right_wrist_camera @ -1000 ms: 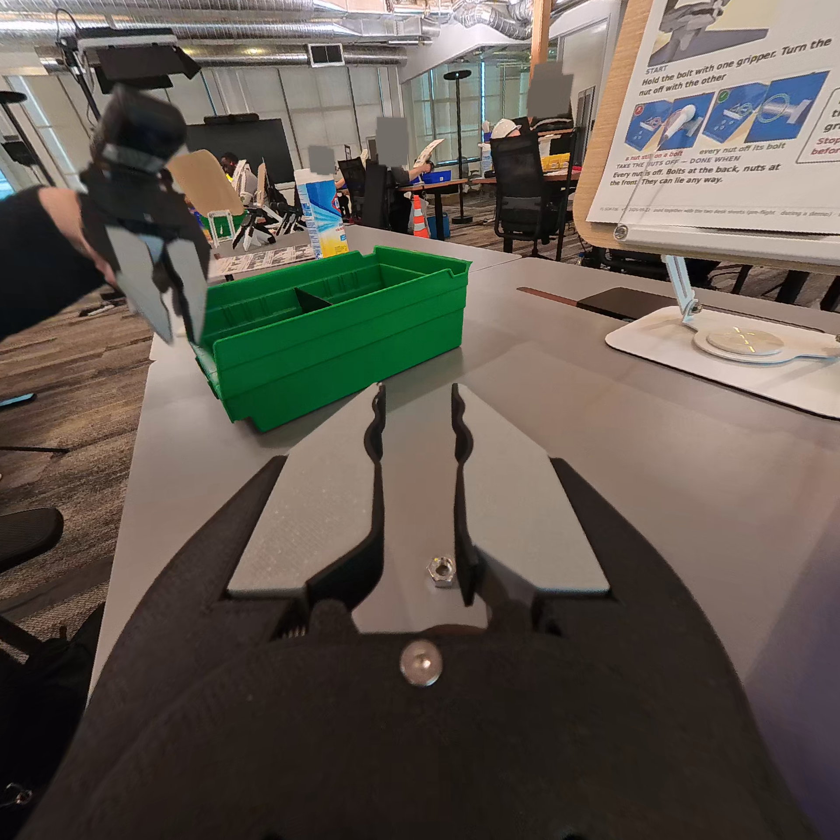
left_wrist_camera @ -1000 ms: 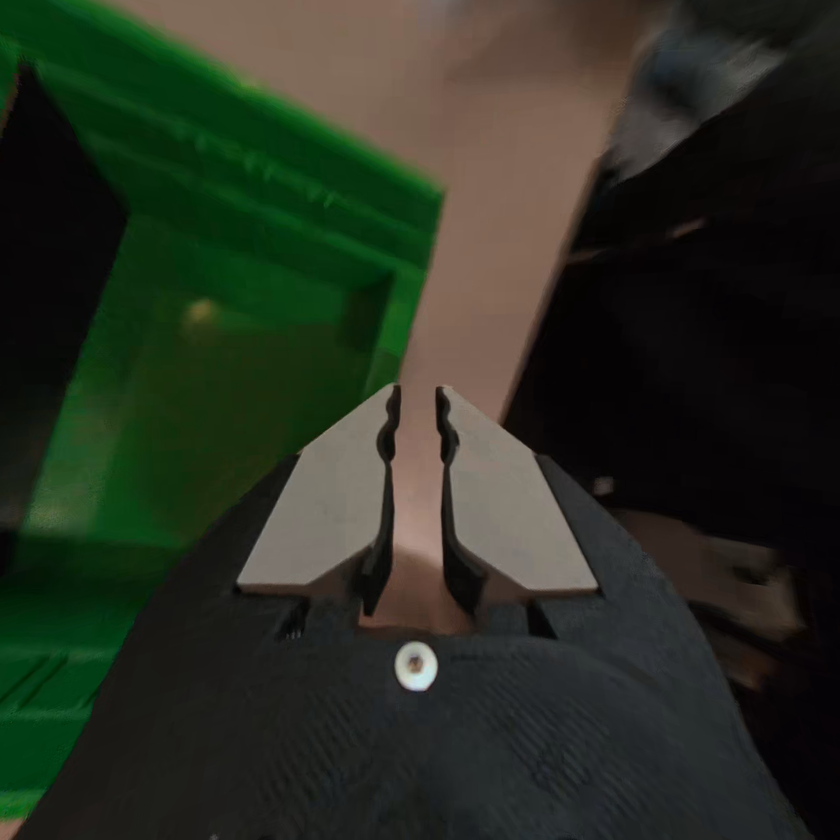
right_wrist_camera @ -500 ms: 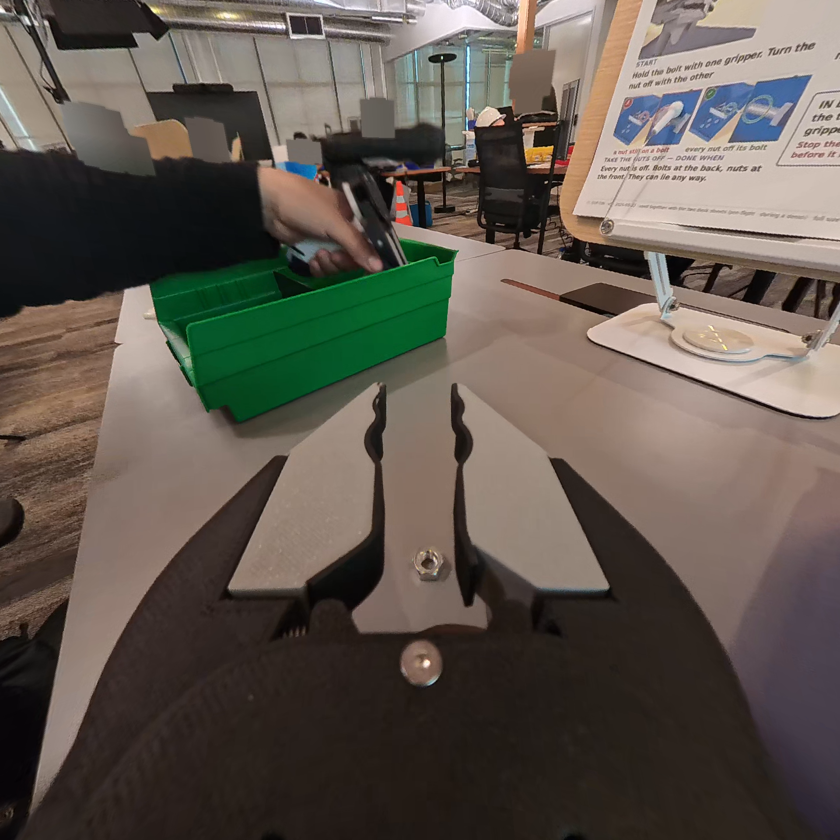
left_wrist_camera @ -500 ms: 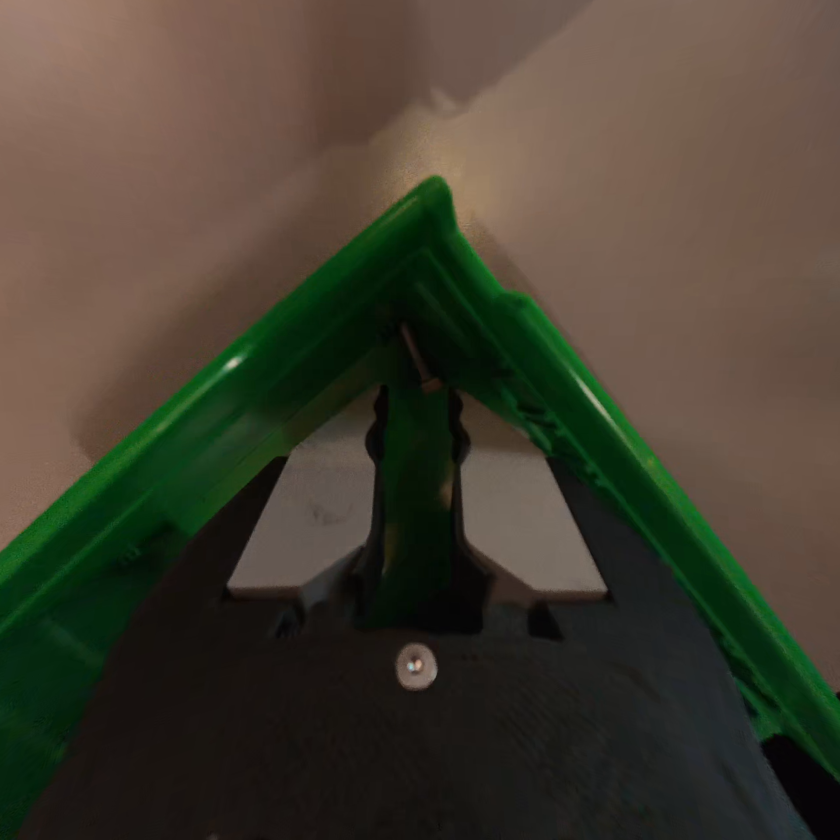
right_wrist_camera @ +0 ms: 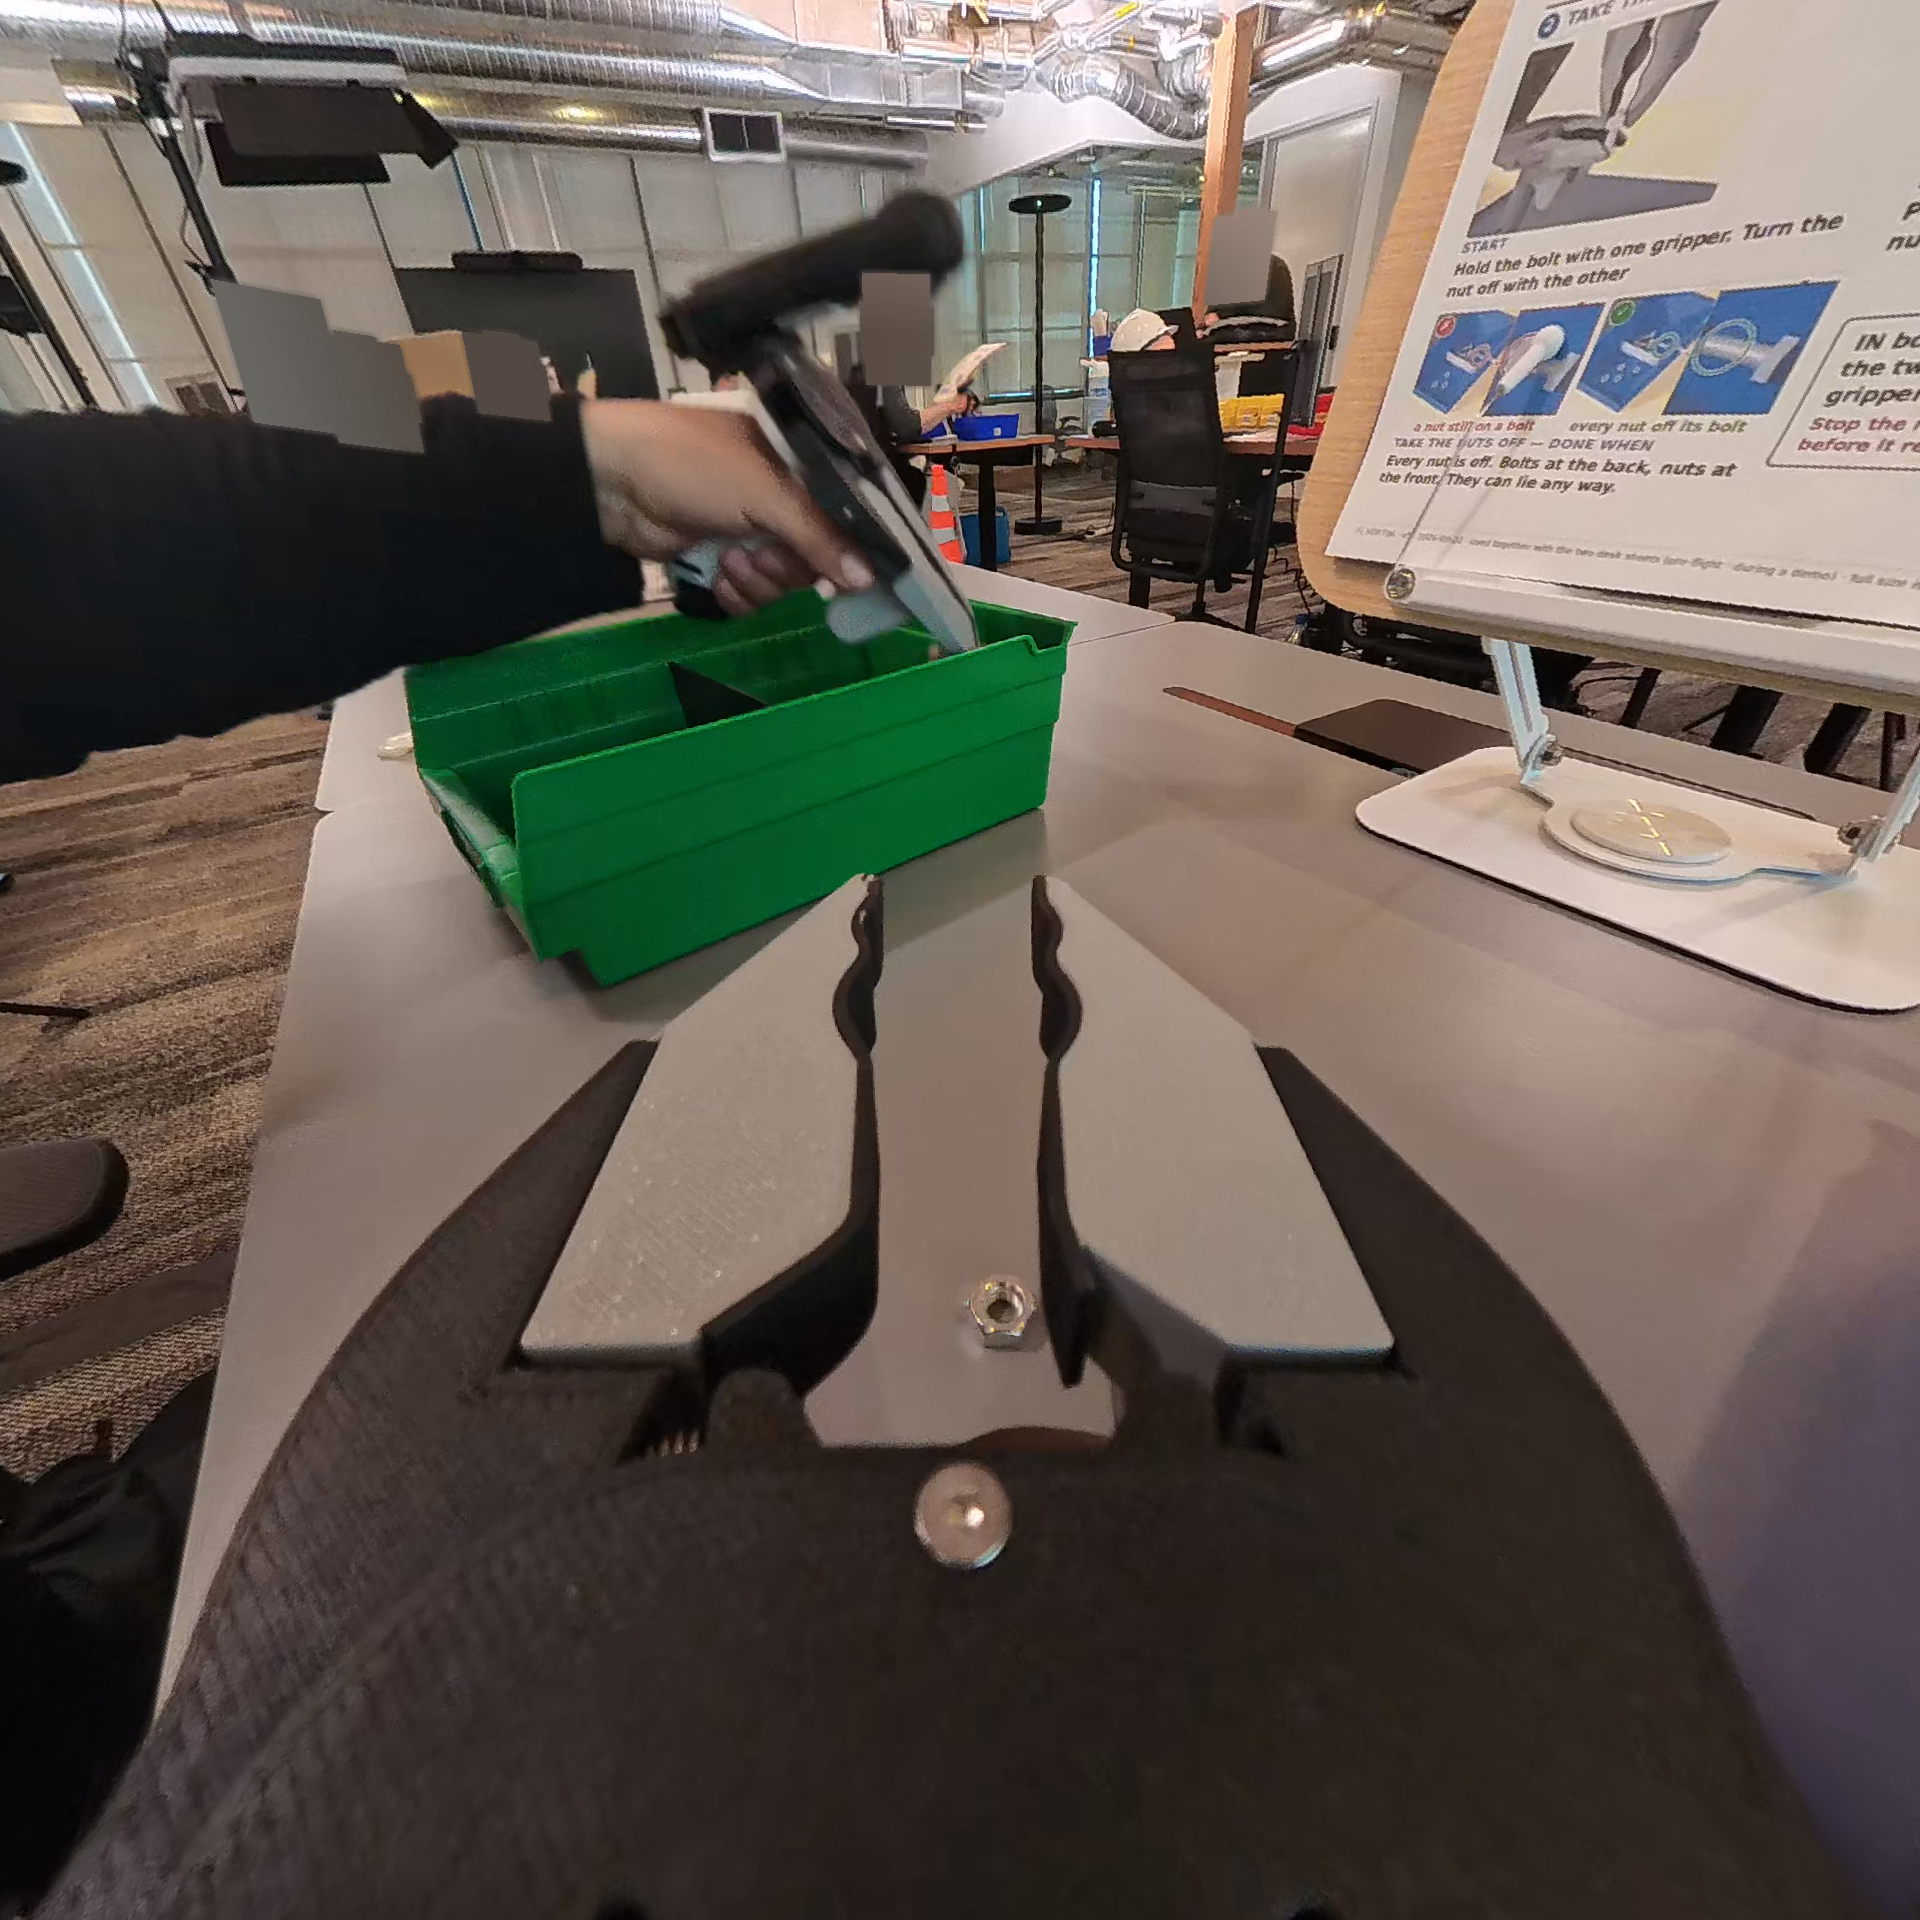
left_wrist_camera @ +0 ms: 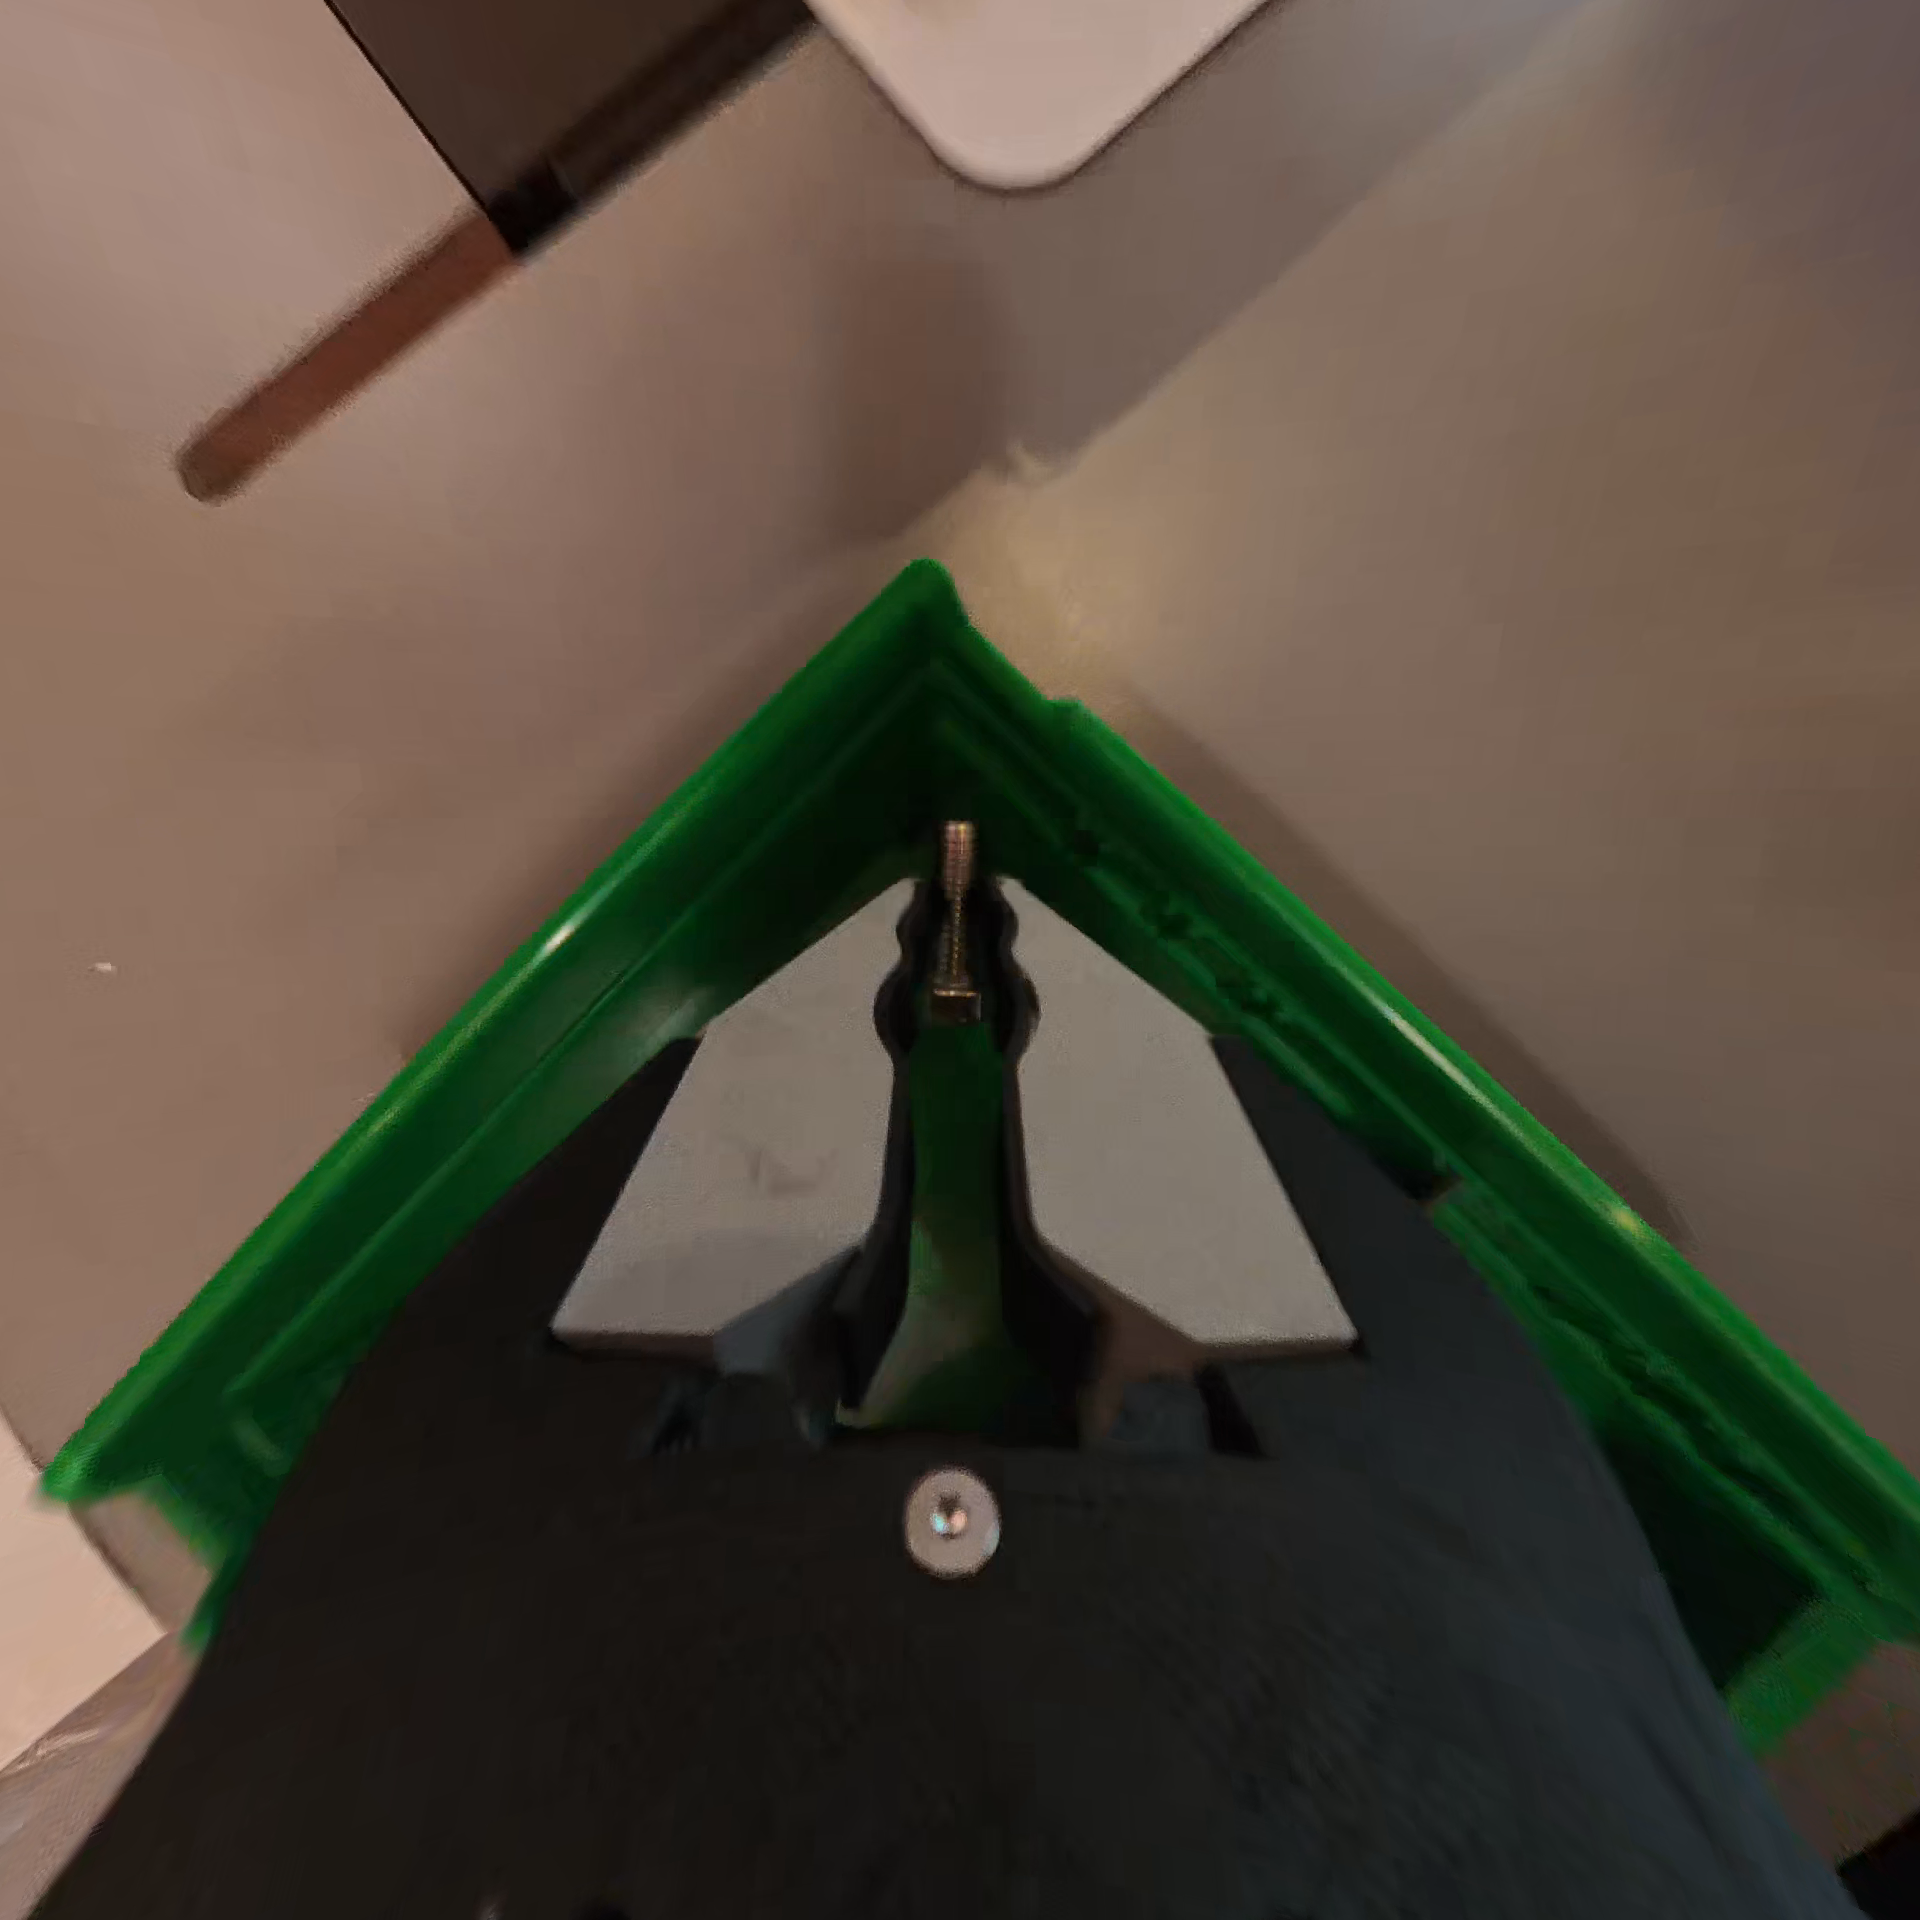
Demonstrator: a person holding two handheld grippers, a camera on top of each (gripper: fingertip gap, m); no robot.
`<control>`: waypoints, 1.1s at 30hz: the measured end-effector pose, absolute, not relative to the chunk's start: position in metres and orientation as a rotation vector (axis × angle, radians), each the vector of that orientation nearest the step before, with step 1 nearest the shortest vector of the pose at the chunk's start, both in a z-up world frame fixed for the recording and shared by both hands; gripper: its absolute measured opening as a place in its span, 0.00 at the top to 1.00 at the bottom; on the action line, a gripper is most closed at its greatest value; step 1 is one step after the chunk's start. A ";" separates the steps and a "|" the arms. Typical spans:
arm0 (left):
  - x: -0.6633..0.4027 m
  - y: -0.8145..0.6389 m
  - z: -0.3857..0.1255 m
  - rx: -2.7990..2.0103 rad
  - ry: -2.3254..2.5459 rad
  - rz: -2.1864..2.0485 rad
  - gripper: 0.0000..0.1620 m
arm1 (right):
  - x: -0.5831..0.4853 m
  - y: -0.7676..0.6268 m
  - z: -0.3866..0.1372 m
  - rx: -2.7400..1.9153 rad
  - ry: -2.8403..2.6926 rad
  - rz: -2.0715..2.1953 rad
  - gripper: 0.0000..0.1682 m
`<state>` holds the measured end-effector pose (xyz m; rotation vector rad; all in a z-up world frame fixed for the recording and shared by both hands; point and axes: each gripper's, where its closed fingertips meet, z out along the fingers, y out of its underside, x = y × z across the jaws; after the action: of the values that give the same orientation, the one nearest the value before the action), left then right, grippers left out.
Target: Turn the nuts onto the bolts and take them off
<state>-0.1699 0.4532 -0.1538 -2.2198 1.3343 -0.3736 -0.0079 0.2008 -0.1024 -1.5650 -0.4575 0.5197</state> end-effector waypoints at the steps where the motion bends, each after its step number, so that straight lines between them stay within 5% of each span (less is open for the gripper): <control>1: -0.173 0.445 -0.137 -2.170 1.323 -0.407 0.96 | -0.009 0.200 -0.102 -1.565 -0.461 0.519 0.85; 10: -0.217 0.313 -0.030 -1.660 1.066 -0.858 0.96 | -0.045 0.192 -0.119 -1.611 -0.601 0.610 0.84; 15: -0.244 0.277 -0.026 -1.579 0.960 -1.009 0.95 | -0.148 0.174 -0.175 -1.819 -1.014 0.590 0.81; 22: -0.246 0.248 -0.015 -1.516 0.941 -1.095 0.96 | -0.221 0.232 -0.208 -1.992 -1.048 0.458 1.00; 28: -0.232 0.240 0.001 -1.434 0.892 -1.157 0.96 | -0.245 0.265 -0.206 -2.007 -0.946 0.552 0.92; 33: -0.185 0.206 -0.008 -1.333 0.960 -1.297 0.96 | -0.157 0.243 -0.173 -1.948 -0.858 0.468 0.89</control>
<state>-0.1851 0.2062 -0.0082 -1.3327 0.9597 -1.2971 -0.1573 0.2429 -0.1732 -1.9485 -0.8580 0.4681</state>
